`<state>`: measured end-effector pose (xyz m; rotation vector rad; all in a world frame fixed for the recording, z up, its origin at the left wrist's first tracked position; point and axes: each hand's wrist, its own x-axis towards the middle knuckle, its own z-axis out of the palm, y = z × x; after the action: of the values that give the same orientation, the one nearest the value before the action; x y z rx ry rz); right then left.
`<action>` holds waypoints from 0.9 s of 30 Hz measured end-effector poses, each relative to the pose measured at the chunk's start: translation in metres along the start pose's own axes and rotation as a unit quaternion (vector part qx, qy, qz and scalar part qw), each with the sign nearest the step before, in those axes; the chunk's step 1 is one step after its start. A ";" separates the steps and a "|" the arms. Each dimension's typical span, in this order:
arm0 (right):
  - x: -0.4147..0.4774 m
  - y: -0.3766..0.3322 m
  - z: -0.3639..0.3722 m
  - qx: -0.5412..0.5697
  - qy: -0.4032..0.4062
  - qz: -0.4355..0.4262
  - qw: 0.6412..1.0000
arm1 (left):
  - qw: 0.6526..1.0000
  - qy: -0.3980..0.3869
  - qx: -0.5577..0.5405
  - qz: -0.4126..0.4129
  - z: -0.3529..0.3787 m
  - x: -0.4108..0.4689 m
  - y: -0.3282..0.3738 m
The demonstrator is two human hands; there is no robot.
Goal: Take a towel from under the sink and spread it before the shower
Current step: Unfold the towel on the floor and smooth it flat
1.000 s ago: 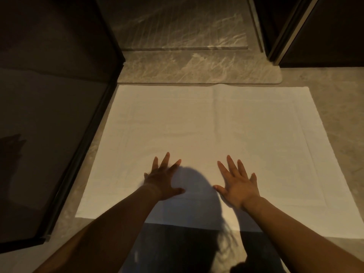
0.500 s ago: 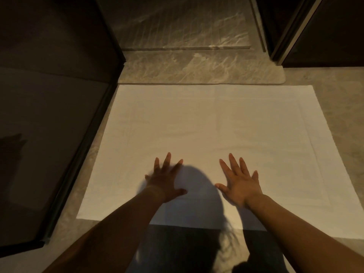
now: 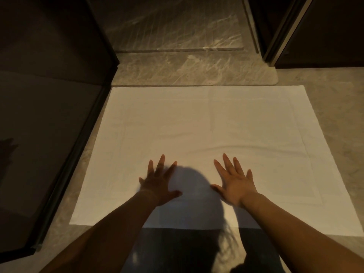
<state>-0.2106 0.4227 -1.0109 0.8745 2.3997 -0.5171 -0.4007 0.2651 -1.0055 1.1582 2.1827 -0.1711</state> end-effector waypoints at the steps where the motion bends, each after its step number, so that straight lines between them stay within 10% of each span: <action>1: -0.002 0.000 0.000 0.003 0.002 -0.002 1.000 | 1.000 -0.001 -0.003 0.000 0.000 0.000 0.000; 11: 0.001 0.024 -0.017 0.079 0.149 0.003 0.986 | 0.992 0.115 0.012 0.046 -0.016 0.009 0.021; 27: 0.122 0.041 -0.057 0.008 0.147 -0.074 0.986 | 0.964 0.262 0.010 0.051 -0.008 0.112 0.060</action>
<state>-0.2820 0.5390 -1.0455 0.8305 2.7482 -0.4915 -0.4024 0.3815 -1.0558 1.4483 2.5651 0.1825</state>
